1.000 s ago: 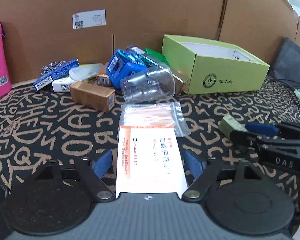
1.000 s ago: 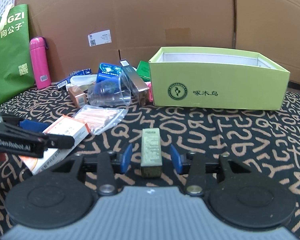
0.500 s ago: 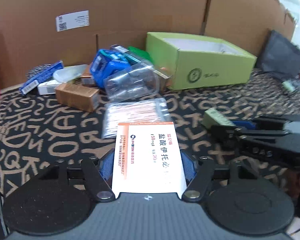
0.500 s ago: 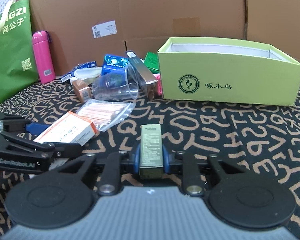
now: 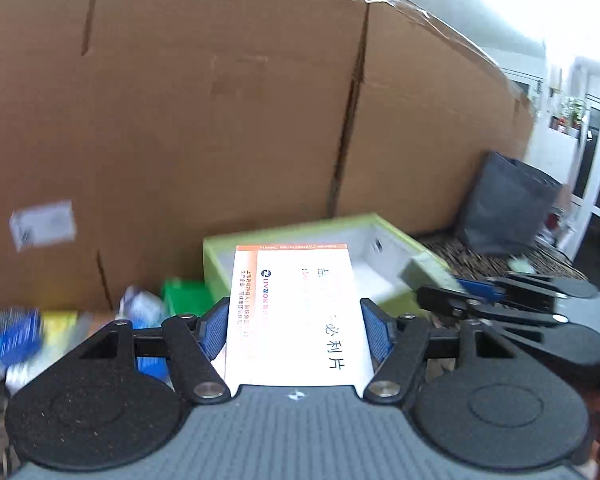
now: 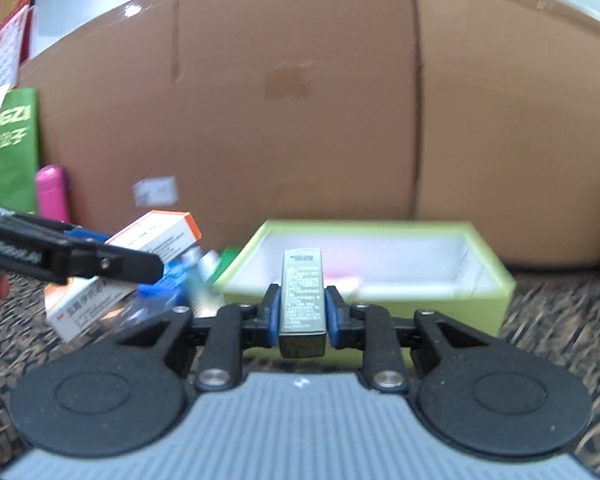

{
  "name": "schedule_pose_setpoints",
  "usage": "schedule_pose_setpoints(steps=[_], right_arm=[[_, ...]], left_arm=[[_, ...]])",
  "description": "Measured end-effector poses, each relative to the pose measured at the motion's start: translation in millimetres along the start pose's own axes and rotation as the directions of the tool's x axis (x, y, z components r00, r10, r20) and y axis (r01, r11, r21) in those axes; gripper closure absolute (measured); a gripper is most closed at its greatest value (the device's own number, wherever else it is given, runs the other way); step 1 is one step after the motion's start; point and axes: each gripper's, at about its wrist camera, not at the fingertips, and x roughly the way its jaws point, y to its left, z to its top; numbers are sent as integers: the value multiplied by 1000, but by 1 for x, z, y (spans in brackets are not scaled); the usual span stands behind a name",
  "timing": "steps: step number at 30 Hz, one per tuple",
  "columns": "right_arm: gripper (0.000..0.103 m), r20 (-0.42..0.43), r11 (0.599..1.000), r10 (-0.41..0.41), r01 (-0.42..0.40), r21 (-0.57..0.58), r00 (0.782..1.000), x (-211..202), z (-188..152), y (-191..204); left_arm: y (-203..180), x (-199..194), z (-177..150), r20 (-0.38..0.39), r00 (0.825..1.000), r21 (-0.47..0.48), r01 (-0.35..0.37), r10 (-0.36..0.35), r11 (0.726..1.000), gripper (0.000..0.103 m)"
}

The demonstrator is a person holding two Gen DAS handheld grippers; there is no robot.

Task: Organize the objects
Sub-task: 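Drop both held boxes into the green box and open both tools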

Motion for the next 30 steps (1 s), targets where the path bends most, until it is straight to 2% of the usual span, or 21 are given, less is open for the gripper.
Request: schedule_pose_setpoints(steps=[4, 7, 9, 12, 14, 16, 17, 18, 19, 20, 21, 23, 25, 27, 30], right_arm=[[80, -4, 998, -50, 50, 26, 999, 36, 23, -27], [80, -62, 994, -108, 108, 0, 992, 76, 30, -41], [81, -117, 994, -109, 111, 8, 987, 103, 31, -52], [80, -185, 993, -111, 117, 20, 976, 136, 28, -64], [80, -223, 991, -125, 131, 13, 967, 155, 24, -69], [78, -275, 994, -93, 105, 28, 957, 174, 18, -74], [73, -299, 995, -80, 93, 29, 951, 178, 12, -75], [54, -321, 995, -86, 98, 22, 943, 184, 10, -76], [45, -326, 994, -107, 113, 0, 939, 186, 8, -75], [44, -314, 992, -126, 124, -26, 941, 183, 7, -74], [43, -294, 990, -141, 136, -38, 945, 177, 9, -73], [31, -242, 988, -152, 151, -20, 958, 160, 14, -74], [9, -162, 988, -154, 156, -2, 975, 133, 21, -70], [0, -84, 989, -147, 147, 2, 986, 107, 24, -62], [0, -4, 996, -90, 90, 15, 996, 70, 21, -46]], left_arm=[[-2, 58, 23, -30, 999, -39, -29, 28, 999, 33], [-3, 101, 29, -50, 996, -36, -73, 71, 997, 33], [-2, 123, 31, -69, 993, -30, -97, 95, 995, 33], [4, 146, 31, -90, 990, -25, -108, 105, 994, 34], [9, 153, 29, -84, 993, -52, -90, 85, 995, 32], [15, 158, 26, -94, 994, -93, -62, 53, 994, 10], [16, 160, 25, -107, 993, -105, -58, 47, 993, 9], [17, 160, 23, -113, 992, -106, -61, 49, 992, 9], [18, 159, 22, -115, 992, -98, -67, 56, 993, 9], [17, 154, 22, -109, 992, -91, -72, 62, 993, 9], [16, 148, 21, -95, 994, -89, -70, 61, 994, 9], [14, 131, 22, -52, 998, -89, -42, 38, 995, 8], [14, 112, 25, -14, 1000, -91, -26, 25, 995, 8], [11, 89, 22, 15, 999, -94, -29, 31, 995, 8], [9, 48, 5, 21, 998, -103, -63, 66, 993, 8]])
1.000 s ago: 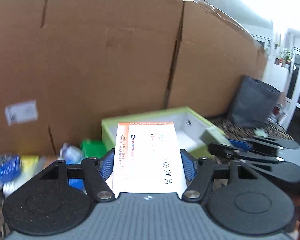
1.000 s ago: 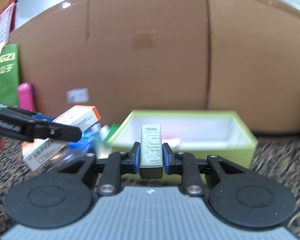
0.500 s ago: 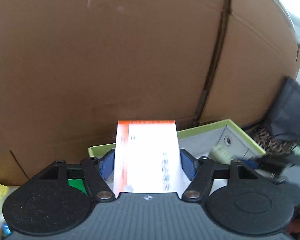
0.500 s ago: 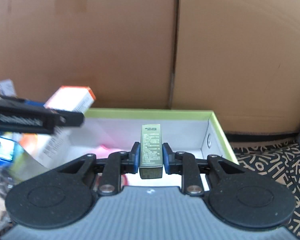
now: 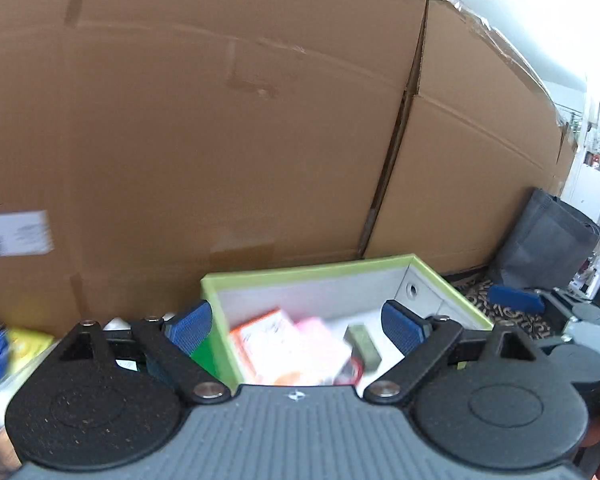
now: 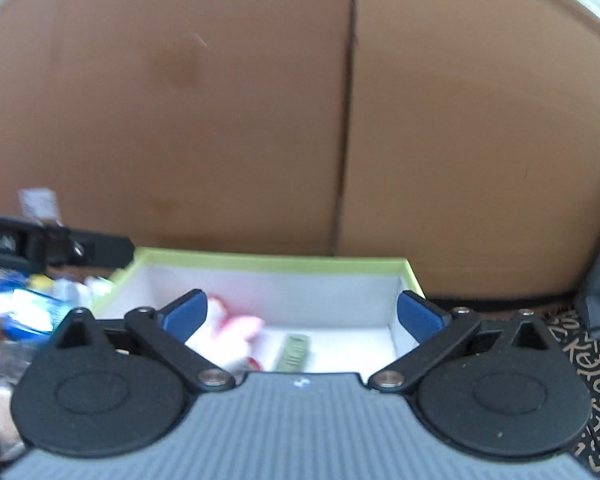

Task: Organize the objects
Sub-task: 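Drop both held boxes into the green box and open both tools, then grasp the tan box with the left tool while the right grasps the swab bag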

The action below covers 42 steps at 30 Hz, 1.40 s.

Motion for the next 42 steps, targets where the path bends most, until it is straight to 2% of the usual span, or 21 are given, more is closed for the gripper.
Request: schedule_pose_setpoints(steps=[4, 7, 14, 15, 18, 20, 24, 26, 28, 31, 33, 35, 36, 37, 39, 42], right_arm=[[0, 2, 996, 90, -90, 10, 996, -29, -13, 22], [0, -19, 991, 132, -131, 4, 991, -45, -27, 45], [0, -97, 974, 223, -225, -6, 970, -57, -62, 87], [0, -99, 965, 260, -262, -9, 961, -53, -68, 93], [0, -134, 917, 396, -400, -6, 909, -47, -81, 111], [0, -156, 891, 443, -452, -30, 883, -38, -84, 128], [0, -205, 829, 512, -542, -133, 834, -13, -81, 162], [0, -243, 783, 553, -597, -175, 797, -6, -78, 172], [0, -286, 728, 596, -655, -201, 750, 9, -72, 181], [0, -361, 688, 584, -679, -256, 727, 33, -67, 197], [0, -405, 683, 560, -680, -268, 723, 43, -69, 204], [11, -449, 702, 524, -666, -252, 724, 50, -73, 209], [17, -441, 720, 529, -658, -218, 725, 48, -75, 206], [28, -428, 740, 525, -643, -198, 736, 44, -77, 204], [43, -405, 771, 494, -603, -204, 769, 26, -82, 200], [48, -396, 830, 438, -533, -168, 807, 1, -90, 194]], left_arm=[[6, -41, -32, -41, 995, 9, -92, 92, 996, 8], [17, -69, -61, -40, 989, 7, -142, 142, 990, 8], [65, -111, -116, -140, 961, -95, -253, 239, 963, 8], [73, -113, -121, -153, 955, -107, -272, 255, 956, 8], [95, -119, -134, -188, 934, -151, -332, 302, 931, 8], [108, -125, -139, -206, 927, -190, -353, 314, 916, 8], [128, -135, -143, -206, 930, -267, -352, 303, 897, 8], [131, -138, -144, -201, 931, -278, -352, 304, 894, 8], [136, -136, -142, -197, 930, -271, -355, 309, 895, 8], [145, -131, -136, -184, 927, -279, -368, 327, 887, 8], [154, -122, -129, -175, 928, -304, -367, 327, 879, 8], [163, -109, -119, -170, 930, -325, -366, 326, 872, 8], [166, -101, -114, -169, 930, -331, -366, 327, 869, 8], [169, -92, -109, -168, 930, -333, -366, 327, 869, 8], [174, -72, -99, -176, 928, -327, -371, 329, 869, 8], [175, -43, -88, -194, 924, -312, -377, 330, 872, 9]])
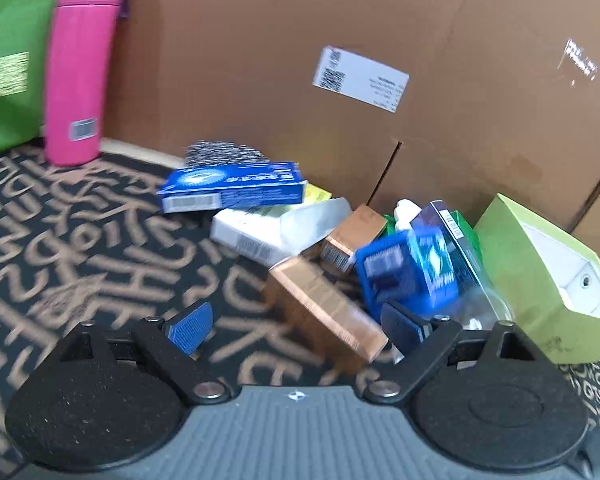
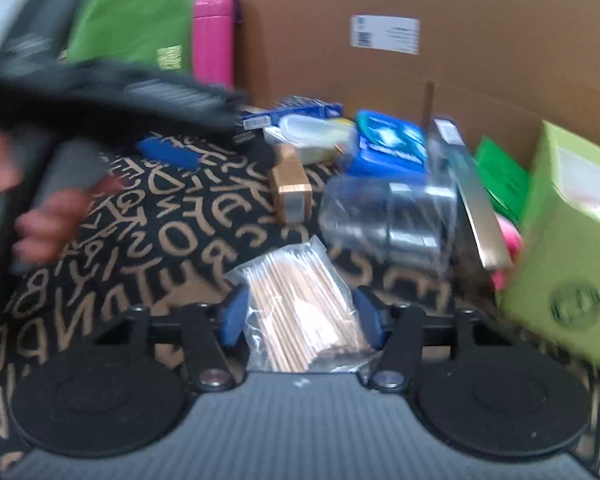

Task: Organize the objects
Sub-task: 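Grasp the tan box with the left tool while the right grasps the swab bag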

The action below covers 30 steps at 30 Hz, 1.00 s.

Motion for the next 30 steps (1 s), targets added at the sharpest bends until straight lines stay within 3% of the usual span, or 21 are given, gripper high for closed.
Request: schedule_pose_setpoints(steps=[2, 4, 5, 7, 9, 13, 16, 18, 20, 21, 22, 25, 27, 30], right_arm=[[48, -4, 999, -38, 38, 36, 999, -14, -10, 10], [47, -5, 997, -44, 44, 59, 999, -25, -18, 19], [45, -5, 997, -29, 30, 65, 1000, -30, -21, 23], [38, -2, 998, 4, -4, 61, 1000, -37, -26, 33], [33, -6, 999, 35, -35, 33, 999, -41, -28, 42], [32, -13, 998, 53, -54, -25, 998, -42, -26, 51], [32, -18, 999, 46, -46, -21, 999, -41, -26, 51], [32, -22, 998, 56, -56, 1, 998, -38, -26, 47], [32, -20, 998, 56, -56, 5, 998, -37, -25, 47], [32, -20, 999, 53, -53, 3, 998, -37, -25, 47], [32, -21, 999, 49, -49, 2, 999, -36, -24, 48], [38, -24, 999, 44, -44, -20, 999, -36, -25, 48], [46, -17, 999, 31, -32, -31, 999, -38, -26, 49], [57, -5, 998, 30, -30, -47, 1000, -39, -27, 51]], left_arm=[[-7, 14, 3, -26, 1000, 19, -8, 8, 1000, 12], [-11, 25, 3, -52, 999, 54, 0, 3, 999, 31], [-12, 25, 2, -37, 999, 89, -4, 7, 996, 34], [-14, 22, -2, -42, 999, 147, -1, 7, 989, 62], [-11, 13, -8, -72, 997, 190, 48, -34, 981, 75], [0, -24, -31, -131, 984, 284, 152, -118, 947, 76], [11, -53, -49, -155, 979, 322, 179, -135, 930, 76], [14, -67, -57, -159, 978, 313, 178, -133, 933, 74], [16, -73, -57, -156, 979, 302, 176, -133, 937, 65], [15, -74, -57, -148, 980, 295, 172, -133, 940, 50], [14, -75, -58, -133, 982, 292, 164, -130, 942, 42], [8, -72, -56, -115, 985, 323, 160, -129, 933, 45], [4, -69, -55, -130, 982, 351, 175, -137, 920, 62], [0, -63, -56, -144, 982, 356, 169, -125, 919, 62]])
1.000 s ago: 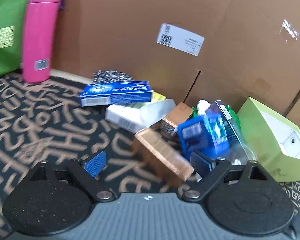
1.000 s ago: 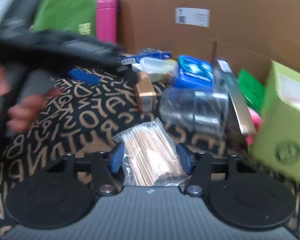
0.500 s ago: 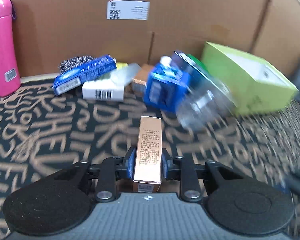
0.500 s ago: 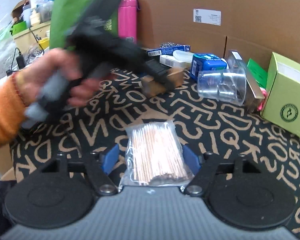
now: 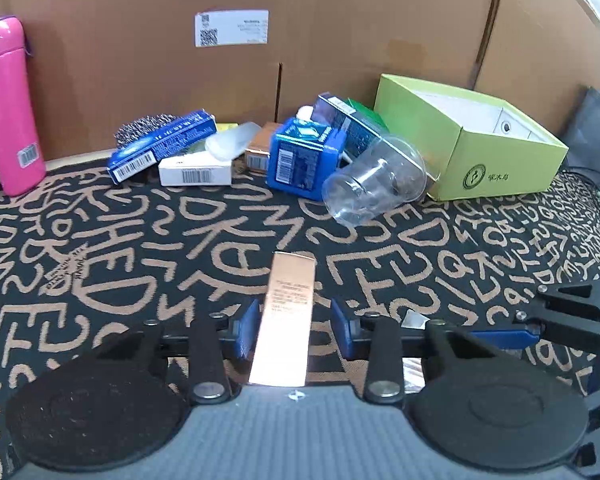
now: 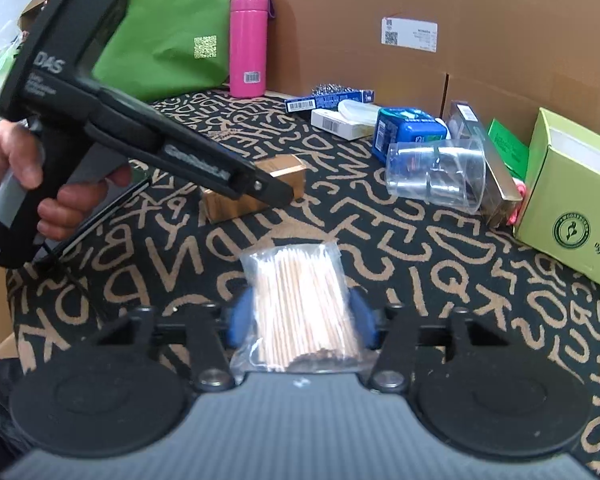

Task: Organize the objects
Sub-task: 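Grasp the tan box with the left tool while the right grasps the swab bag, then lower the tan box and swab bag into the green box and release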

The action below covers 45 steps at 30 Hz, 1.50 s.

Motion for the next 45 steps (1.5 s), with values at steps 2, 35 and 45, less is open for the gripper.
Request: schedule_pose_setpoints(steps=[2, 35, 45], right_arm=[[59, 4, 1000, 1, -1, -12, 1000, 0, -1, 2], [75, 236, 818, -528, 414, 400, 816, -106, 24, -226], [75, 124, 753, -606, 516, 409, 786, -64, 33, -311]], left_arm=[[-1, 4, -1, 0, 1000, -3, -26, 26, 1000, 58], [-181, 53, 161, 145, 936, 125, 303, -319, 945, 78], [-213, 140, 192, 74, 954, 64, 285, -289, 956, 78]])
